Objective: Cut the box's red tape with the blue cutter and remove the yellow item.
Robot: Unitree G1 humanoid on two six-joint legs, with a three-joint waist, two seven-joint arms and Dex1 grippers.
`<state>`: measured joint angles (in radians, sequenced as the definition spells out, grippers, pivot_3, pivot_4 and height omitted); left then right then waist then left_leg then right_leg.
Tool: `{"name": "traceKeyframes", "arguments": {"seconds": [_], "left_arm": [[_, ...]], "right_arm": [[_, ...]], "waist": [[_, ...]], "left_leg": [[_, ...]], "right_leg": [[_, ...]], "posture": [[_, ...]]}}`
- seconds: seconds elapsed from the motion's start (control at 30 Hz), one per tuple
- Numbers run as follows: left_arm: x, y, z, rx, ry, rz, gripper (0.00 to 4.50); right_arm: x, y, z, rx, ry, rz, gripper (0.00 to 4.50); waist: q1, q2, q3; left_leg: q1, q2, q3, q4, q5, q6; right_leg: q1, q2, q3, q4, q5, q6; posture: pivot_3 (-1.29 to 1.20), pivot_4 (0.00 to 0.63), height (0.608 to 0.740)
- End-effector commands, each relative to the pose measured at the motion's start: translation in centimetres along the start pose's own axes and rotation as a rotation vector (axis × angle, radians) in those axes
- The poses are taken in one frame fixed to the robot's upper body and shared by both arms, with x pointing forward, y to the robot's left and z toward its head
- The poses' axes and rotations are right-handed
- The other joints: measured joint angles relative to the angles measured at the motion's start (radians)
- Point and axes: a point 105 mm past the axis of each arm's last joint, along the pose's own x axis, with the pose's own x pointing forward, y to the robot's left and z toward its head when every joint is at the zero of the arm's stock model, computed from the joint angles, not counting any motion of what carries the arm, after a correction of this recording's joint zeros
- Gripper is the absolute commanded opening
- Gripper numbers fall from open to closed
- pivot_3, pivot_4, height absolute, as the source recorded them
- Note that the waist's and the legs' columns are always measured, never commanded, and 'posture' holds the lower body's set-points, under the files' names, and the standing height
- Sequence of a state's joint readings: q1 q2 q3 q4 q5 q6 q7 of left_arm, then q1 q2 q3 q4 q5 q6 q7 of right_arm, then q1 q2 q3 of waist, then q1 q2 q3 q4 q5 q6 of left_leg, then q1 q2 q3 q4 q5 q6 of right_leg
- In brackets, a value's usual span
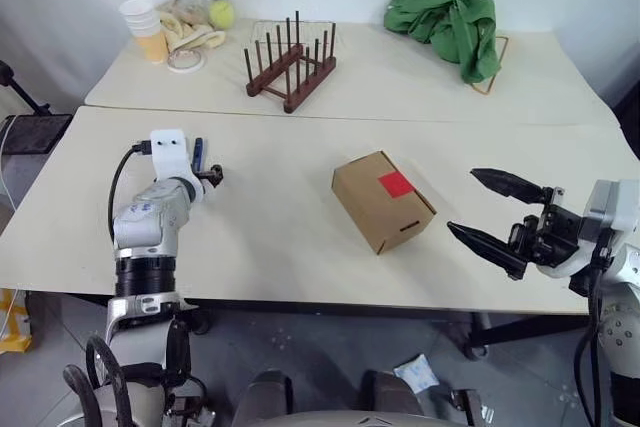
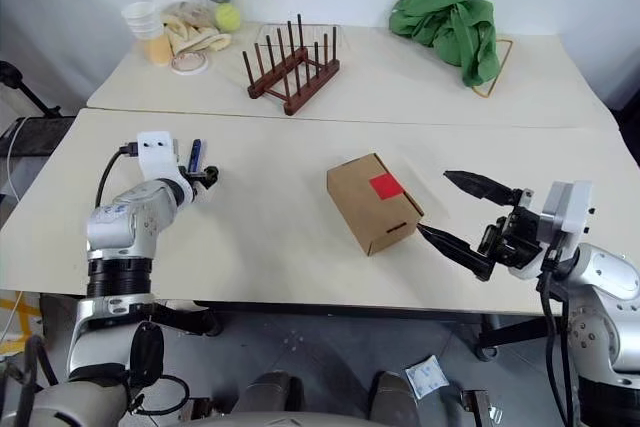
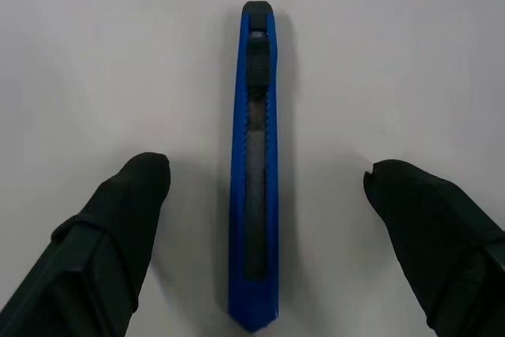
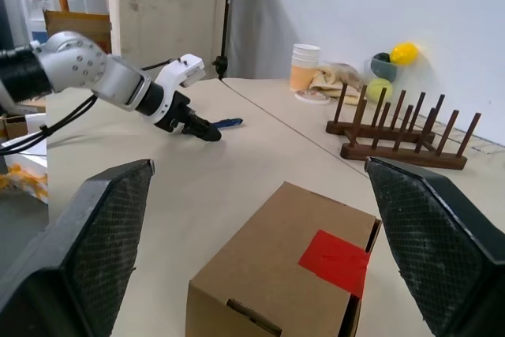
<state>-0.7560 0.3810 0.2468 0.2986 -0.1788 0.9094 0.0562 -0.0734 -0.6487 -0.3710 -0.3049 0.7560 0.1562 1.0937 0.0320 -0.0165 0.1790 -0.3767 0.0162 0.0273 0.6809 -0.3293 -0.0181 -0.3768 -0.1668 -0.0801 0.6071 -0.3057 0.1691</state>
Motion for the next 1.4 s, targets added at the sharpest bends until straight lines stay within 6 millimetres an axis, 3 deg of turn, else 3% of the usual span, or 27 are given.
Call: {"name": "traceKeyframes", "arguments": {"seconds": [0.03,0.17,0.27,0.7,0.77,0.93,1.1,1.2,1.3,1.4], "left_arm": [[0.5,0.2,-1.8,0.039,0.104,0.026,4.44],[0.5,0.5,-2.2,0.0,0.118,0.042,4.44],[0.5,0.5,-2.7,-0.001,0.134,0.034,3.92],[0.2,0.5,-4.7,-0.073,0.183,0.019,0.45],[0.0,0.4,-4.3,-0.102,0.156,-0.006,0.45],[-2.0,1.6,0.7,-0.104,-0.126,-0.18,0.45],[-7.9,0.2,2.8,0.228,-0.235,-0.684,0.45],[-12.9,-2.1,-1.0,0.644,-0.078,-1.124,0.45],[-14.5,-2.6,-3.6,0.821,0.025,-1.295,0.45],[-15.0,-4.8,-5.8,0.985,0.034,-1.441,0.45]], "right_arm": [[0.4,0.3,1.4,-0.05,-0.049,0.002,4.49],[0.4,0.4,1.4,-0.049,-0.052,-0.004,4.49],[0.4,0.5,1.4,-0.05,-0.051,-0.006,4.5],[0.1,0.2,1.0,-0.063,-0.028,-0.007,4.5],[0.0,0.1,1.0,-0.068,-0.024,-0.01,4.5],[-0.3,-0.1,1.3,-0.082,-0.012,-0.023,4.5],[-0.8,-0.2,1.9,-0.093,0.018,-0.029,4.5],[-1.3,0.1,1.9,-0.077,0.068,-0.028,4.5],[-1.5,0.6,1.4,-0.069,0.131,-0.011,4.5],[-1.7,1.6,1.1,-0.026,0.176,0.025,4.5]], "waist": [[0.0,0.0,0.0],[0.0,0.001,-0.001],[-0.002,0.003,-0.002],[-0.006,0.006,-0.003],[-0.006,0.006,-0.003],[-0.007,0.006,-0.003],[-0.012,0.003,-0.001],[-0.006,0.005,-0.002],[0.001,0.01,-0.002],[-0.002,0.01,-0.001]], "left_leg": [[0.001,0.0,0.0,0.0,0.0,0.0],[0.002,0.0,0.0,0.0,0.0,0.0],[0.003,0.0,0.0,0.0,0.0,0.0],[0.005,0.0,0.003,-0.003,0.0,0.0],[0.005,0.0,0.003,-0.003,0.0,0.0],[0.005,0.001,0.003,-0.003,-0.001,0.0],[0.005,0.001,0.005,-0.007,-0.001,-0.001],[0.005,0.002,0.007,-0.009,-0.002,-0.001],[0.005,0.002,0.01,-0.011,-0.003,0.001],[0.005,0.002,0.011,-0.012,-0.003,0.002]], "right_leg": [[0.001,0.0,0.0,0.0,0.0,0.0],[0.002,0.0,0.0,0.0,0.0,0.0],[0.002,0.0,0.001,0.0,0.0,0.0],[0.002,0.0,0.003,0.0,0.0,0.0],[0.002,0.0,0.003,0.0,0.0,0.0],[0.001,0.0,0.003,0.0,0.0,0.0],[-0.001,0.0,0.003,-0.002,0.0,0.0],[-0.001,0.0,0.003,-0.006,0.0,0.0],[0.001,0.0,0.003,-0.013,0.0,0.0],[0.001,0.0,0.003,-0.013,0.0,0.0]], "posture": [[0.0,0.15,0.74],[0.0,0.15,0.74],[0.0,0.15,0.74],[0.0,0.15,0.74],[0.0,0.15,0.74],[0.0,0.15,0.74],[0.0,0.15,0.74],[0.0,0.15,0.74],[0.0,0.15,0.74],[0.0,0.15,0.74]]}}
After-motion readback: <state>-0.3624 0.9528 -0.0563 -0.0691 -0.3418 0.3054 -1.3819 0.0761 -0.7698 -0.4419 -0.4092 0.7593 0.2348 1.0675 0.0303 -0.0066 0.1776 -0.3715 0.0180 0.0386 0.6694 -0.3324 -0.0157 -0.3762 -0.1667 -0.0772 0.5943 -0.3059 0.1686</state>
